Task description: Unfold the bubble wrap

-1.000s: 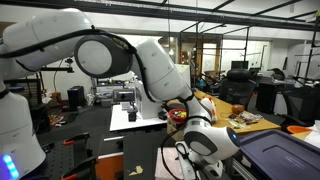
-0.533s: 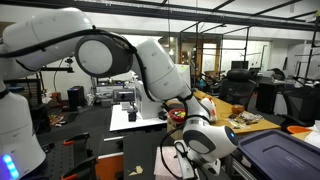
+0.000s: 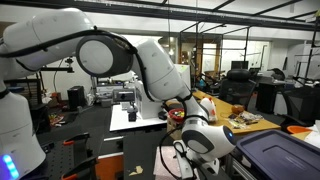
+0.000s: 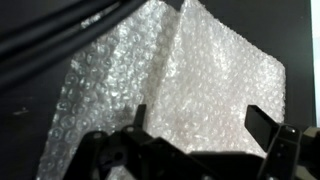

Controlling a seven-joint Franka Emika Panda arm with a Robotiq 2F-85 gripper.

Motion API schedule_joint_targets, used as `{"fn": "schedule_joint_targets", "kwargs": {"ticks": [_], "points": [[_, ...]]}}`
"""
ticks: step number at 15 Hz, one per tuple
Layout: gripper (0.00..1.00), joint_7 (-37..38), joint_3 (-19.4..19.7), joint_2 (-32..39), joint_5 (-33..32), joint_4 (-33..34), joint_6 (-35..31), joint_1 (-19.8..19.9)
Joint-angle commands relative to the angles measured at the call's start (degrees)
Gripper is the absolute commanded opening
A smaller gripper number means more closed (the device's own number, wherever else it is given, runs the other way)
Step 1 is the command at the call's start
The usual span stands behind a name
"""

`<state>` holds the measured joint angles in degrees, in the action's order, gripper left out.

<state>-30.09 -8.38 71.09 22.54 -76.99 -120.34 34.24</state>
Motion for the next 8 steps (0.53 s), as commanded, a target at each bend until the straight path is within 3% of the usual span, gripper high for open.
{"fn": "schedule_joint_targets", "kwargs": {"ticks": [1, 8], "points": [[1.0, 1.3, 0.8, -2.9, 0.4, -4.4, -3.7, -1.4], [1.0, 2.7, 1.1, -3.4, 0.2, -6.4, -8.4, -2.6]]}}
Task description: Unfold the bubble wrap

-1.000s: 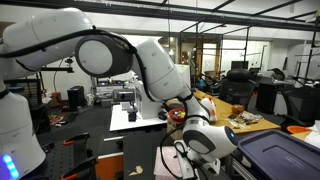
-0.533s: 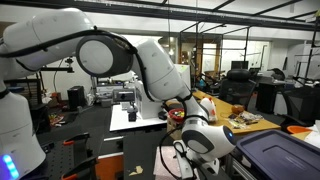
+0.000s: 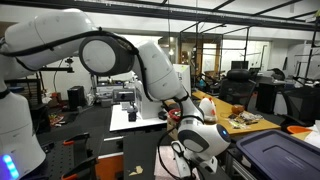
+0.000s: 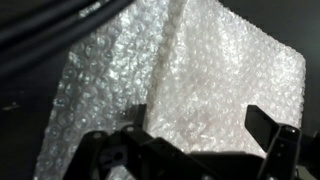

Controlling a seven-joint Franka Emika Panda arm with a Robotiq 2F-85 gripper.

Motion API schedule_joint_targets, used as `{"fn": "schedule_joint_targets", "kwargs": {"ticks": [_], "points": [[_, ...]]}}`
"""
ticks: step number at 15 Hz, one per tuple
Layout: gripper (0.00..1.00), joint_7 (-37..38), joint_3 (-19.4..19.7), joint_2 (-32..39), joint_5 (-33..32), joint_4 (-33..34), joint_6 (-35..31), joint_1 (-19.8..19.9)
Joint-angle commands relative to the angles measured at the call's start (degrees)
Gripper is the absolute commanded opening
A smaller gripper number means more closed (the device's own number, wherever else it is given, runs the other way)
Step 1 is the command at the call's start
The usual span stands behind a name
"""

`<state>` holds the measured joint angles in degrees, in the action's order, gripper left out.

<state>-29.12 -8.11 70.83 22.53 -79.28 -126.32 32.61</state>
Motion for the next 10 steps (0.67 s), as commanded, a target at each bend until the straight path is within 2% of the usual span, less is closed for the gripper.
{"fn": "schedule_joint_targets", "kwargs": {"ticks": [1, 6, 7, 8, 10], "points": [[1.0, 1.5, 0.7, -3.3, 0.2, -4.3, -2.2, -0.8], [1.0, -3.8, -2.3, -3.5, 1.0, -3.7, 4.1, 2.5], [0.75, -4.0, -2.3, -3.6, 1.0, -3.7, 4.6, 2.6], [0.74, -4.9, -2.6, -3.7, 1.2, -3.6, 5.6, 3.1], [0.58, -5.8, -2.8, -3.9, 1.6, -3.7, 6.7, 3.5]]}}
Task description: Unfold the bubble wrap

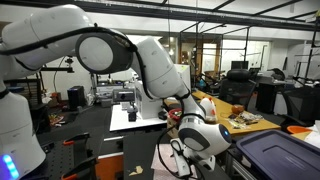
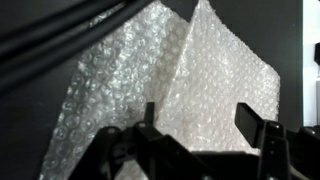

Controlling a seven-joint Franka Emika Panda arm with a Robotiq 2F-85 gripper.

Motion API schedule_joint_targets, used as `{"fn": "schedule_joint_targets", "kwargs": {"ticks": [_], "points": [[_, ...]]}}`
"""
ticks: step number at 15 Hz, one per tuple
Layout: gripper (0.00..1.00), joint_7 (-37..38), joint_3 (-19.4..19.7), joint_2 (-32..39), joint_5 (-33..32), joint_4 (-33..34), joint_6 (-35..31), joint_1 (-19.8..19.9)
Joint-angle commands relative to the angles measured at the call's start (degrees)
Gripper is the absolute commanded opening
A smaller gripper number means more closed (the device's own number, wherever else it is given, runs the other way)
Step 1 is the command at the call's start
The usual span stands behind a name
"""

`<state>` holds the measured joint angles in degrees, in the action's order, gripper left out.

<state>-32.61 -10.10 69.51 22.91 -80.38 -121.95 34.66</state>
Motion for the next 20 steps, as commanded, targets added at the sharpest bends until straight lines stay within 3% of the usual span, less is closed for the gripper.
{"fn": "schedule_joint_targets", "kwargs": {"ticks": [1, 7, 8, 14, 20], "points": [[0.51, -2.8, -0.8, -2.7, 1.4, -2.7, 2.7, 1.7], [0.05, -4.0, -0.6, -4.4, 3.3, -4.4, 3.1, 2.1], [0.01, -4.2, -0.7, -5.2, 3.9, -5.4, 2.7, 2.3], [0.0, -5.4, -0.4, -10.0, 7.1, -10.9, 2.1, 3.4], [0.0, -2.5, 4.9, -17.7, 5.0, -19.2, -0.7, 2.2]]}}
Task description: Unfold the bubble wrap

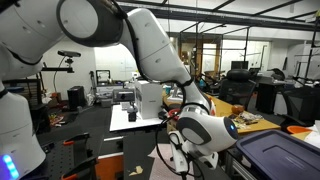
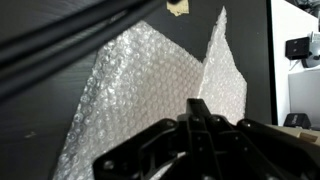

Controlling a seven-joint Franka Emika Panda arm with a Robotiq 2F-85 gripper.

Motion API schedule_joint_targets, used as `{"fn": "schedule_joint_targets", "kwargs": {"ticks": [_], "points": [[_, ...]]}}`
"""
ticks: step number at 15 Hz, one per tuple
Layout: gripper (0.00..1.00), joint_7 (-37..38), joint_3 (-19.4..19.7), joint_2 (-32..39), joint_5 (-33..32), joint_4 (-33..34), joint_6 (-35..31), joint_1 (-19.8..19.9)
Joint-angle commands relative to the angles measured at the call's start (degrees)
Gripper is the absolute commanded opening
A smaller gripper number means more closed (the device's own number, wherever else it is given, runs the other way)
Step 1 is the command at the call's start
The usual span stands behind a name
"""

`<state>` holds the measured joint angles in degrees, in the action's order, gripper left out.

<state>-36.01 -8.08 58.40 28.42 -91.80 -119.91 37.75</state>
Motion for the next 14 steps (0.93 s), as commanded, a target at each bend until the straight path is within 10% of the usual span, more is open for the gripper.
{"fn": "schedule_joint_targets", "kwargs": {"ticks": [1, 14], "points": [[0.0, 1.5, 4.2, -8.0, -1.3, -9.3, -3.3, -1.4], [0.0, 26.2, 24.4, -25.0, -26.3, -24.4, -8.0, -17.3]]}}
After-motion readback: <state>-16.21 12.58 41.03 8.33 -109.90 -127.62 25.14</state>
